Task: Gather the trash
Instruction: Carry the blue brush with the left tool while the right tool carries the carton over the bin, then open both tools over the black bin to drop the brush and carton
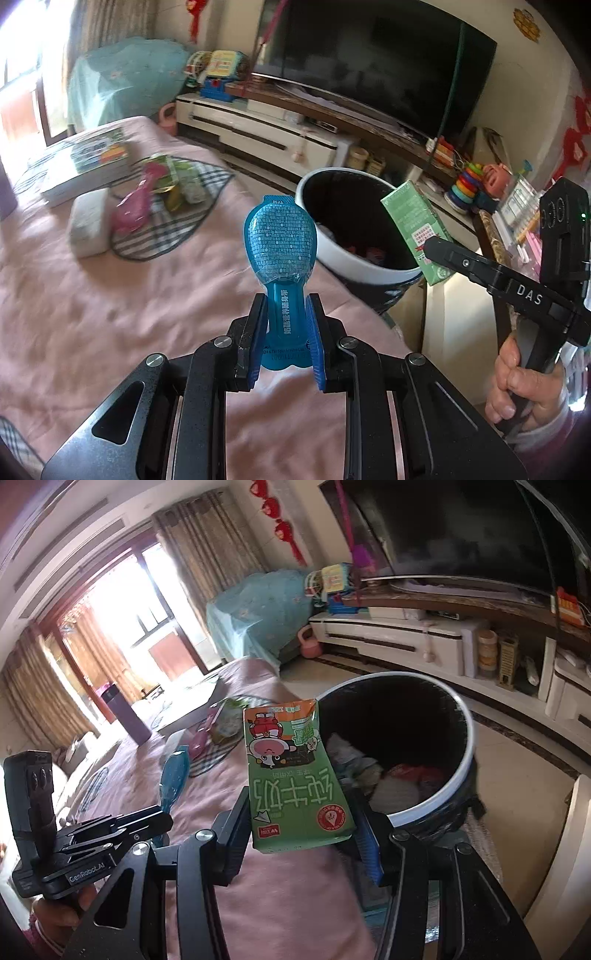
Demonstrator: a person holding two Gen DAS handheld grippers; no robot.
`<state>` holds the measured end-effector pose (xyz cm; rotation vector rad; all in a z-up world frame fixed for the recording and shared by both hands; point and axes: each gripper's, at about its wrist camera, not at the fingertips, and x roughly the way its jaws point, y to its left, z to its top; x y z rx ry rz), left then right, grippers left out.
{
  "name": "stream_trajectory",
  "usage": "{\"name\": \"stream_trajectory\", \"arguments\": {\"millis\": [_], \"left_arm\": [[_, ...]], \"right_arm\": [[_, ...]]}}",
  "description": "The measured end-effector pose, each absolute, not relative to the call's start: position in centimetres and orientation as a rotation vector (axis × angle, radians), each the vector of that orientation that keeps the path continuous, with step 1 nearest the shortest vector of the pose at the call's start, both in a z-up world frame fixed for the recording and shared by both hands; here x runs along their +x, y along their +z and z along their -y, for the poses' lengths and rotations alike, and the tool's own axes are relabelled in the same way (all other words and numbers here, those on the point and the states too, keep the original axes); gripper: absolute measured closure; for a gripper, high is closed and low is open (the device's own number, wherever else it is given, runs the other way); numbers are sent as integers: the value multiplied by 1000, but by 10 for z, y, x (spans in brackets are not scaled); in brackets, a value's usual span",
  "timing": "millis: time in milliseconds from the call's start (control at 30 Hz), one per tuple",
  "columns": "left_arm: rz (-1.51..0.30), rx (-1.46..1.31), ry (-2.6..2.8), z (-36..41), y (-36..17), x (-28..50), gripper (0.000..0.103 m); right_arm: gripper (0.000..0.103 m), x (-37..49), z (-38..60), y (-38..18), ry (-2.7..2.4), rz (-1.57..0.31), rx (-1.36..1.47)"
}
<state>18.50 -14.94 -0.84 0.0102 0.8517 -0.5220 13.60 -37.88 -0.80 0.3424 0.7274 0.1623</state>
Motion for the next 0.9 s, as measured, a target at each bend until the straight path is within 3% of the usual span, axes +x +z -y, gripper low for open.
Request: {"name": "stream_trajectory", "arguments": {"millis": [900], "left_arm": [[-902, 63, -607, 246, -6, 248, 83]], "right_arm": [[51, 185, 448, -15, 81, -765, 361]]}}
